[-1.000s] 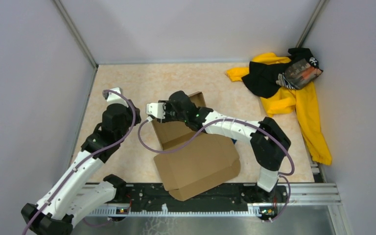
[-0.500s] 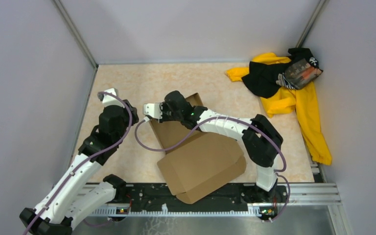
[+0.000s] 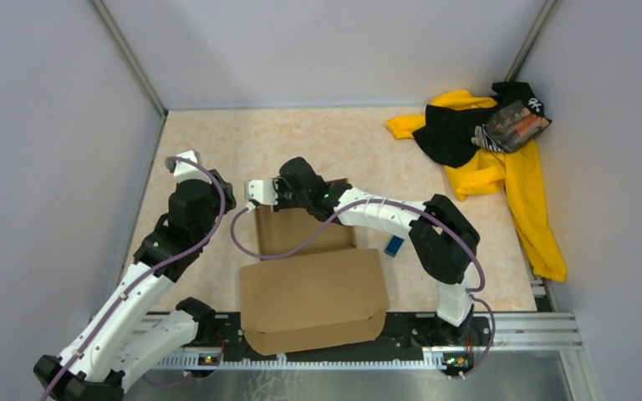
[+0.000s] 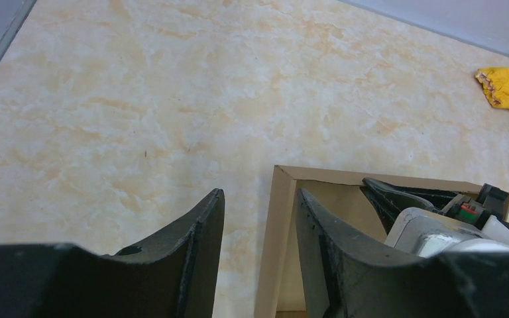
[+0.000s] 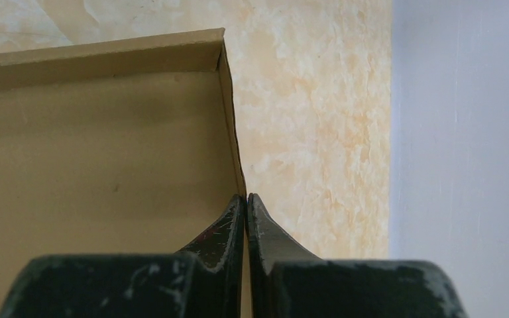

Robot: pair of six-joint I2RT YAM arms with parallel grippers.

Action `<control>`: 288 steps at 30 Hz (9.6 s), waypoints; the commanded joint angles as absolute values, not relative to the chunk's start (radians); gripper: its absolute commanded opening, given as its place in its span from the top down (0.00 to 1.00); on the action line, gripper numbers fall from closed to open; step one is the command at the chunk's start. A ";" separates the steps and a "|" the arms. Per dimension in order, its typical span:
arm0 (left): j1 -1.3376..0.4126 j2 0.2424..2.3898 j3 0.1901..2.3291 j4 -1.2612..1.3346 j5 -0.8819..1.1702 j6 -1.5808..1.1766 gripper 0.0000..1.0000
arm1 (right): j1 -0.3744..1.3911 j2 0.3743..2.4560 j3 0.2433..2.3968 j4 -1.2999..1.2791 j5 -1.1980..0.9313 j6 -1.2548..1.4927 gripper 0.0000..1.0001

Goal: Fold the paper box

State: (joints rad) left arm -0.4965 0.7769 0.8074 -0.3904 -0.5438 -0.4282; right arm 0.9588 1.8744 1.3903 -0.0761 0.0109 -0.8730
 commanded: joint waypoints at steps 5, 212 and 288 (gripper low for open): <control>-0.487 0.766 0.832 -0.388 -0.562 -0.419 0.49 | 0.933 1.860 1.458 -0.085 0.097 -0.745 1.00; -0.679 1.452 1.320 -0.163 -0.126 0.731 0.90 | 0.385 1.181 0.777 -0.020 -0.057 0.178 0.68; -0.690 1.741 1.563 -0.042 0.232 0.693 0.62 | -0.016 1.666 0.673 1.262 -0.529 0.360 0.47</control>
State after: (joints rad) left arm -0.7036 1.7397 1.5272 -0.0566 0.1871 0.6853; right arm 0.0078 1.6276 0.5980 1.1542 -0.5140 0.3691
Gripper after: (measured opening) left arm 0.383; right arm 0.526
